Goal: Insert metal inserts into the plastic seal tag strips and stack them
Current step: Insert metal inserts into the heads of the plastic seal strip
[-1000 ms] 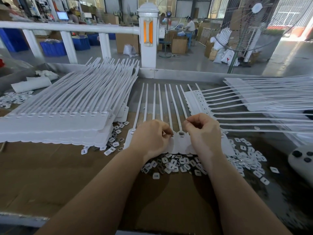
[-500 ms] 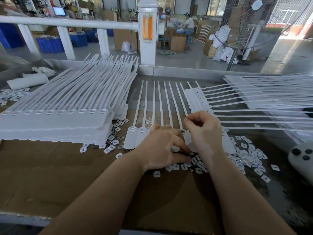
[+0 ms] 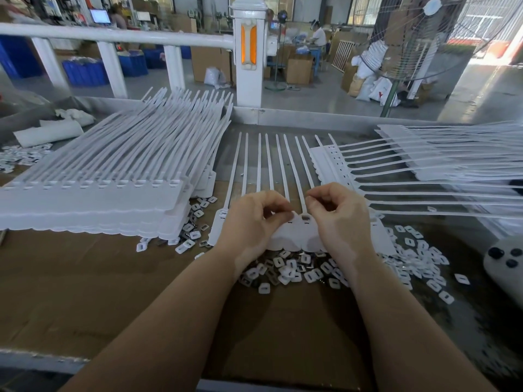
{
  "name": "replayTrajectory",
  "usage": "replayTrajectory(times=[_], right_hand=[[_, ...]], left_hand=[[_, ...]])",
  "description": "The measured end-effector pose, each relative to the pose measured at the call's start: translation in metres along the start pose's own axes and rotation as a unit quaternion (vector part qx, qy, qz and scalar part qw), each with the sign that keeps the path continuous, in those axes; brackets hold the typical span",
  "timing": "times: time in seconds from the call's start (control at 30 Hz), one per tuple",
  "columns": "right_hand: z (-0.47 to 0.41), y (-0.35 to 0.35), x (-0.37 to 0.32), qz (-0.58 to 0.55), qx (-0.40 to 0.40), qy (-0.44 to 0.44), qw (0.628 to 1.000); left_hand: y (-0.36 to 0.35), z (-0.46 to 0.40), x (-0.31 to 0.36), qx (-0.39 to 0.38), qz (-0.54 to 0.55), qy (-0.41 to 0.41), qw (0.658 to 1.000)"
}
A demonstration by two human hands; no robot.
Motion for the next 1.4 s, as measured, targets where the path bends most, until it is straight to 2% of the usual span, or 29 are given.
replayTrajectory(times=[0.17, 0.37, 0.47, 0.57, 0.7, 1.1, 1.4], right_hand=[[0.003, -0.012, -0.011, -0.052, -0.053, 0.022, 0.997], [0.005, -0.019, -0.020, -0.011, -0.096, 0.072, 0.993], [0.003, -0.012, -0.011, 0.061, -0.066, 0.064, 0.994], [0.002, -0.001, -0.008, 0.170, -0.027, 0.070, 0.983], [0.003, -0.006, -0.005, 0.255, -0.056, 0.079, 0.962], [0.007, -0.015, -0.008, 0.302, -0.112, 0.105, 0.941], [0.008, -0.017, -0.012, 0.335, -0.121, 0.117, 0.927]], left_hand=[[0.008, -0.002, -0.010, 0.027, 0.072, 0.048, 0.996], [0.005, 0.000, -0.007, 0.008, 0.076, 0.048, 0.996], [0.006, 0.001, -0.006, 0.023, 0.032, 0.038, 0.998], [0.005, 0.002, -0.005, 0.032, -0.077, 0.026, 0.996], [0.002, 0.002, -0.001, 0.035, -0.167, -0.006, 0.985], [-0.003, 0.002, -0.001, 0.015, -0.199, -0.008, 0.980], [-0.005, 0.001, -0.004, 0.009, -0.200, -0.002, 0.980]])
Point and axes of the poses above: each hand's wrist, its own z-axis away from the middle knuckle, its own y-axis out of the back of the hand, x = y × z, the point moved 10 cm from there along -z, towards the middle knuckle, and after that the axes turned 8 degrees about y, right-handed, at the moved point
